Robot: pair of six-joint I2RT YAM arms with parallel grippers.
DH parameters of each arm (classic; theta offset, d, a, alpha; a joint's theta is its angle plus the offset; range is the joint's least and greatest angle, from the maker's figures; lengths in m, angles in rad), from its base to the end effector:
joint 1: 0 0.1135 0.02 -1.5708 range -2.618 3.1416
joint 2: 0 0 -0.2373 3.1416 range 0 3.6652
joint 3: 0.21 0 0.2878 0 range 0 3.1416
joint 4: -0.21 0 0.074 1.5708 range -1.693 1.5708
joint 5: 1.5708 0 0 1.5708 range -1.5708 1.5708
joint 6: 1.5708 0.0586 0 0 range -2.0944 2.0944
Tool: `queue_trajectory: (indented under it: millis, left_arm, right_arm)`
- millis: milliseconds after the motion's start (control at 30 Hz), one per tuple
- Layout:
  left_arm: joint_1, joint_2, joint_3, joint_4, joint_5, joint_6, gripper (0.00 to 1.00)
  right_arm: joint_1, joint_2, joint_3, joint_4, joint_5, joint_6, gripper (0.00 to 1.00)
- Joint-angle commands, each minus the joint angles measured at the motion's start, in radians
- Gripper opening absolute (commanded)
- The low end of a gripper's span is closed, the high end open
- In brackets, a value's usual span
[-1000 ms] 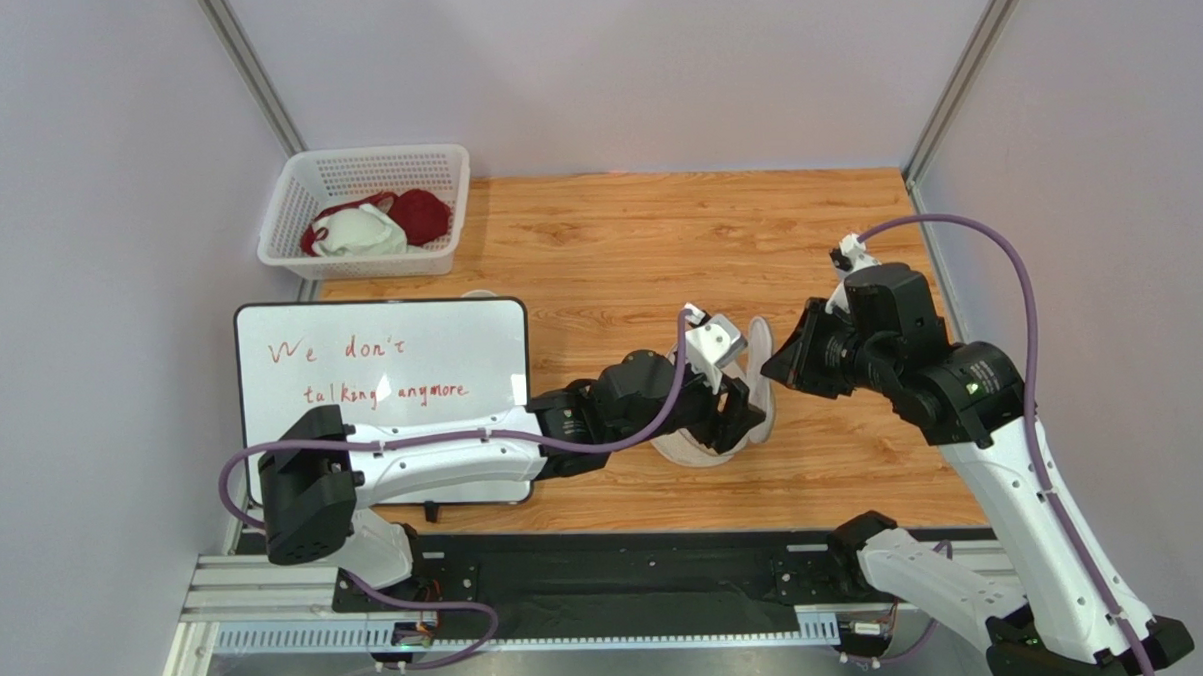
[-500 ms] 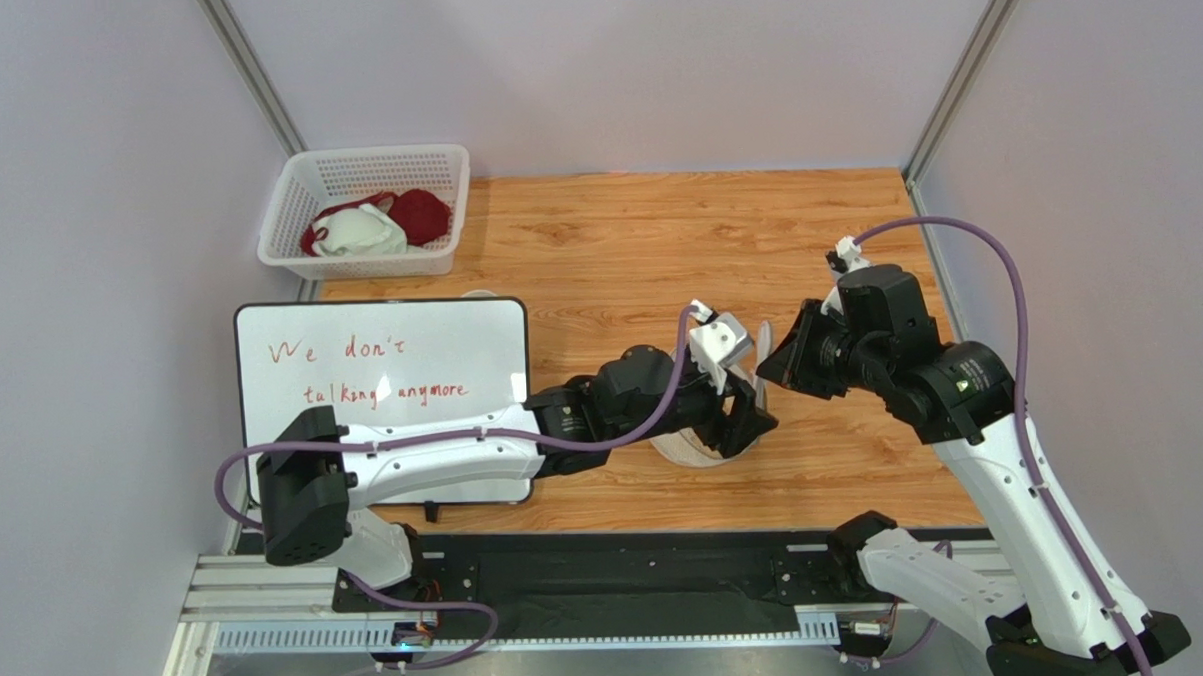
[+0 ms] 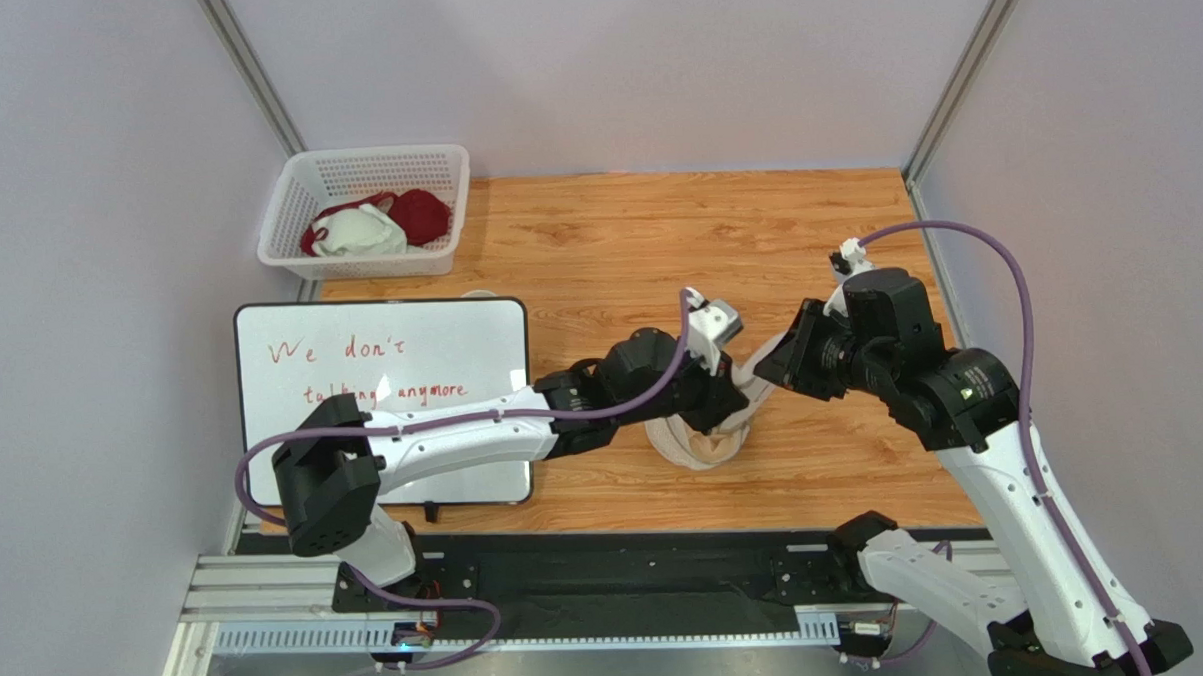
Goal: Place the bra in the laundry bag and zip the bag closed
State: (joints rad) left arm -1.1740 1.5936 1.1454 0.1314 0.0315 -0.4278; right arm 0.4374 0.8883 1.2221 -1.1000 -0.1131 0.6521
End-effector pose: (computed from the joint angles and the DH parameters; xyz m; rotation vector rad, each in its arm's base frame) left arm 0.1649 -0.3983 0.2415 0.7687 1.8996 -1.0884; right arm 0.1891 0.0957 0.3549 0.2022 2.4220 0.6534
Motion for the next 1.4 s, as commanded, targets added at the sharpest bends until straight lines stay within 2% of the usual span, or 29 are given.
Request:
queue_trajectory:
  millis: [0, 33, 67, 133, 200, 233, 333, 433, 500, 667, 933, 1067, 1267, 1367]
  left_arm:
    - [0.091, -0.076, -0.071, 0.08, 0.151, -0.103, 0.13]
    - [0.097, -0.078, -0.075, 0.073, 0.168, -0.104, 0.11]
    - [0.117, -0.08, -0.084, 0.068, 0.186, -0.109, 0.1]
    - [0.148, -0.089, -0.107, 0.102, 0.264, -0.169, 0.08]
    - [0.19, -0.095, -0.144, 0.148, 0.335, -0.222, 0.07]
    - [0.201, -0.096, -0.148, 0.148, 0.347, -0.23, 0.06]
    - [0.246, -0.093, -0.165, 0.168, 0.418, -0.297, 0.05]
    - [0.277, -0.087, -0.197, 0.263, 0.491, -0.389, 0.04]
    - [0.281, -0.08, -0.208, 0.287, 0.504, -0.423, 0.0]
    - [0.3, -0.06, -0.254, 0.396, 0.542, -0.525, 0.0]
    - [0.326, -0.026, -0.308, 0.491, 0.561, -0.604, 0.0]
    - [0.335, -0.004, -0.319, 0.556, 0.59, -0.638, 0.0]
    - [0.338, 0.042, -0.312, 0.593, 0.63, -0.672, 0.0]
    - [0.338, 0.051, -0.319, 0.609, 0.639, -0.687, 0.0]
  right_arm:
    - [0.004, -0.038, -0.01, 0.037, 0.012, -0.015, 0.29]
    - [0.004, -0.043, -0.016, 0.037, 0.018, -0.019, 0.37]
    - [0.003, -0.051, -0.028, 0.043, 0.024, -0.019, 0.53]
    - [-0.006, -0.071, -0.073, 0.051, 0.024, -0.011, 0.69]
    - [-0.023, -0.089, -0.12, 0.066, 0.01, -0.003, 0.78]
    - [-0.025, -0.106, -0.139, 0.078, -0.002, 0.0, 0.86]
    - [-0.048, -0.127, -0.234, 0.141, -0.075, 0.024, 0.93]
    - [-0.071, -0.144, -0.378, 0.259, -0.16, 0.084, 0.94]
    - [-0.086, -0.184, -0.453, 0.331, -0.213, 0.119, 0.95]
    - [-0.138, -0.278, -0.694, 0.558, -0.319, 0.272, 0.96]
    - [-0.201, -0.428, -0.917, 0.739, -0.358, 0.357, 0.77]
    - [-0.215, -0.511, -1.041, 0.865, -0.375, 0.429, 0.72]
    - [-0.216, -0.528, -1.059, 0.899, -0.373, 0.425, 0.67]
    - [-0.218, -0.493, -1.061, 0.907, -0.373, 0.417, 0.6]
